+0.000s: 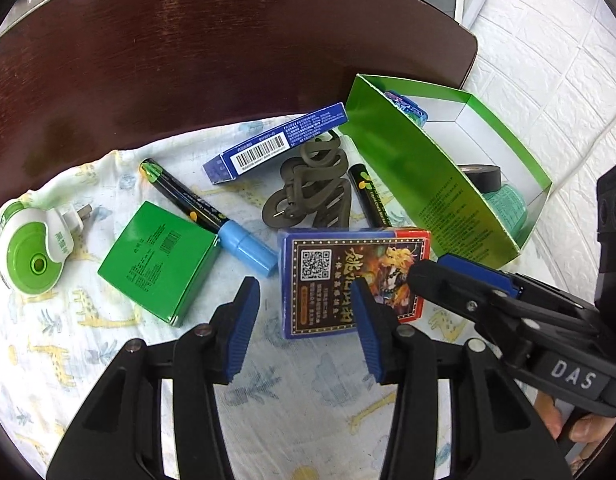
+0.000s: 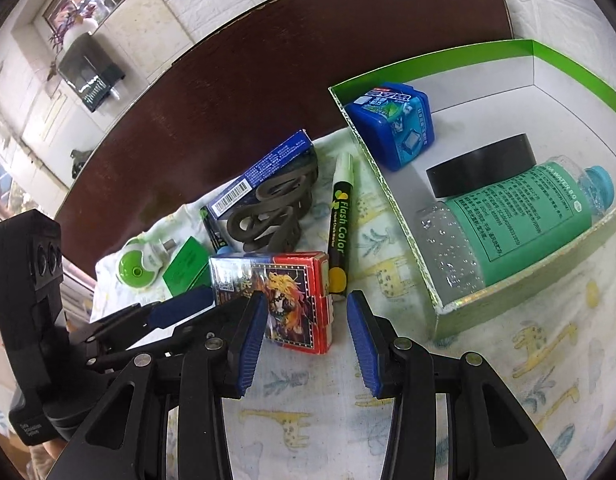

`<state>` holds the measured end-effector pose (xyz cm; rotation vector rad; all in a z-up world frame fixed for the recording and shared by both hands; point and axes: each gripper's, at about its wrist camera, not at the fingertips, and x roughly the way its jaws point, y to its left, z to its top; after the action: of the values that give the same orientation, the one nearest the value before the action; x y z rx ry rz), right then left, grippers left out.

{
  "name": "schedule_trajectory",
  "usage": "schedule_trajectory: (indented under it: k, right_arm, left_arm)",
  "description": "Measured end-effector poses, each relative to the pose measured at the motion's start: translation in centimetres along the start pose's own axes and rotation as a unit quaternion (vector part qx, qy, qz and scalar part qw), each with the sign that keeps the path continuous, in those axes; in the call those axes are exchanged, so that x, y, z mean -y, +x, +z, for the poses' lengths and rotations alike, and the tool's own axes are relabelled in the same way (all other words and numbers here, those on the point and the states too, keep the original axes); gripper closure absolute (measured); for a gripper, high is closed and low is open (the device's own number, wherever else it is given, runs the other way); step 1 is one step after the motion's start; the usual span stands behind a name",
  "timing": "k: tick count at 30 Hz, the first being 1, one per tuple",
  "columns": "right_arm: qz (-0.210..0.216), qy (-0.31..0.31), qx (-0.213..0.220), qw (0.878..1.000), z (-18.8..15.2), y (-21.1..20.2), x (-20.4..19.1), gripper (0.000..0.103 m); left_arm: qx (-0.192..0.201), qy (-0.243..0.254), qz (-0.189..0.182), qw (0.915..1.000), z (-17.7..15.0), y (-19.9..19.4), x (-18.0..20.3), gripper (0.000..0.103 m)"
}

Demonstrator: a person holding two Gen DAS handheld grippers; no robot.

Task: Organize rigid objects
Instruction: 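Move the right gripper toward the card box with the dragon picture, then grasp the dragon card box with the right gripper and lift it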

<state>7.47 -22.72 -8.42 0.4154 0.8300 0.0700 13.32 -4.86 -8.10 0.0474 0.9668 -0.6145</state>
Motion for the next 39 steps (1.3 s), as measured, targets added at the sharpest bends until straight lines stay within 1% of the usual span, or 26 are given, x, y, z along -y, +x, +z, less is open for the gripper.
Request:
schedule_trajectory:
  k: [5, 9, 10, 11, 13, 26, 33, 39]
  right_arm:
    - [0.009, 0.015, -0.008, 1.000, 0.2, 0.7, 0.2, 0.058]
    - [0.014, 0.020, -0.021, 0.999, 0.3, 1.2, 0.2, 0.058]
    - [0.014, 0.019, -0.023, 0.999, 0.4, 1.3, 0.2, 0.058]
    - [0.014, 0.017, -0.026, 0.999, 0.4, 1.5, 0.1, 0.058]
    - [0.014, 0.014, -0.030, 0.999, 0.5, 1.8, -0.1, 0.058]
    - [0.003, 0.013, -0.038, 0.999, 0.6, 1.7, -0.4, 0.058]
    - [0.020, 0.011, -0.037, 0.999, 0.2, 0.4, -0.4, 0.058]
    - [0.038, 0.003, -0.020, 0.999, 0.5, -1.6, -0.7, 0.058]
  left_arm:
    - [-0.004, 0.003, -0.025, 0.9997, -0.3, 0.1, -0.7, 0.058]
    - [-0.009, 0.032, -0.024, 0.9992, -0.8, -0.2, -0.2, 0.058]
    - [-0.011, 0.036, -0.025, 0.9990, -0.8, -0.1, -0.2, 0.057]
    - [-0.012, 0.036, -0.027, 0.9989, -0.7, 0.1, -0.1, 0.054]
    - [-0.013, 0.032, -0.034, 0.9988, -0.5, 0.3, 0.0, 0.055]
    - [-0.006, 0.045, -0.019, 0.9988, -0.7, 0.1, 1.7, 0.056]
    - [0.005, 0.048, -0.009, 0.9988, -0.9, -1.2, 2.8, 0.056]
    - [0.026, 0.056, 0.001, 0.9981, -0.4, -3.3, 4.2, 0.056]
